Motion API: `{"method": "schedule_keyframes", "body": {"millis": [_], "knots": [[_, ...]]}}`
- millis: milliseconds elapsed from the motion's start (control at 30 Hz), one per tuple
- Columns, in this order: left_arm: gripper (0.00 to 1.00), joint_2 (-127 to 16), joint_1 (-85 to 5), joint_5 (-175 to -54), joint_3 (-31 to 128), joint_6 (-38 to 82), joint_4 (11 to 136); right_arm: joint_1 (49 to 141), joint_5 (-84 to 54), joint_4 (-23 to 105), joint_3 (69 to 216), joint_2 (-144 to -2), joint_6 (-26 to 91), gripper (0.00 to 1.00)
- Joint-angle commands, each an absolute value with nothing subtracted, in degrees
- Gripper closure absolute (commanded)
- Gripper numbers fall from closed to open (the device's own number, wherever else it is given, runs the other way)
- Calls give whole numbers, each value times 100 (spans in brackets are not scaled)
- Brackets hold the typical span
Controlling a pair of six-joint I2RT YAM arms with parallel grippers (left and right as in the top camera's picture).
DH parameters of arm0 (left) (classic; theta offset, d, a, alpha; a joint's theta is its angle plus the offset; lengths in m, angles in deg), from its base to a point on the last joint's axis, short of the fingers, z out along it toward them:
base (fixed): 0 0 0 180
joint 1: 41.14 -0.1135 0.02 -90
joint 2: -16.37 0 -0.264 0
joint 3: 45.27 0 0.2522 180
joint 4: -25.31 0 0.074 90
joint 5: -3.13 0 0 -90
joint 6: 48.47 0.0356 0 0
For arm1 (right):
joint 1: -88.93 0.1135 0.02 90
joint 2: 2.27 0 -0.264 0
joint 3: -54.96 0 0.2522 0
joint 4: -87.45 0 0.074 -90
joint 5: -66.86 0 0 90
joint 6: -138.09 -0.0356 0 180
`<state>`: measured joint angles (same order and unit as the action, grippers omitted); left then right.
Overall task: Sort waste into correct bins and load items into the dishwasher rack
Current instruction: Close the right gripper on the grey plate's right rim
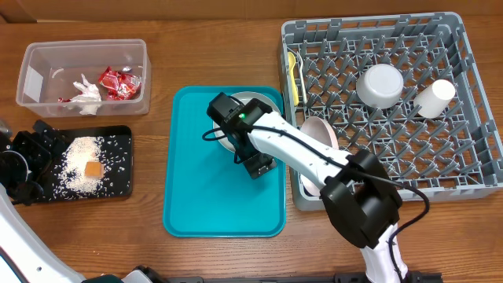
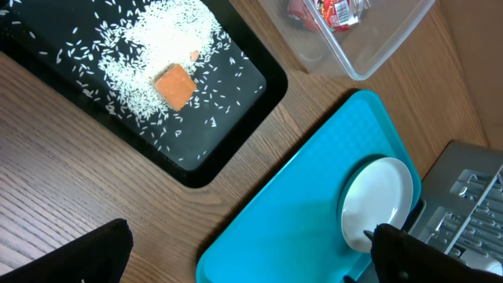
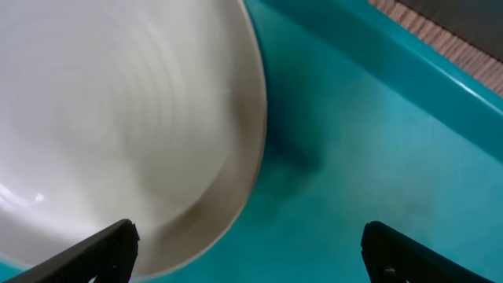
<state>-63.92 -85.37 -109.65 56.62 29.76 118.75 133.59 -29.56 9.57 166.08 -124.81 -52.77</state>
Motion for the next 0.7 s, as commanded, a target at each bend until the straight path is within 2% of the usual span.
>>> {"method": "schedule_keyframes", "body": {"millis": [0,533,667], "knots": [[0,-6383,-8485,-11062,5627,3104,11870,13276,-3037,955,16580,-12669,-5395,5],[0,-6383,-8485,-11062,5627,3104,11870,13335,-3085,1121,16580,-12672,-5374,7],[0,-6383,-8485,-11059,5627,3104,11870,13344,-3063,1195,16580,-12726,-5376,15]]}}
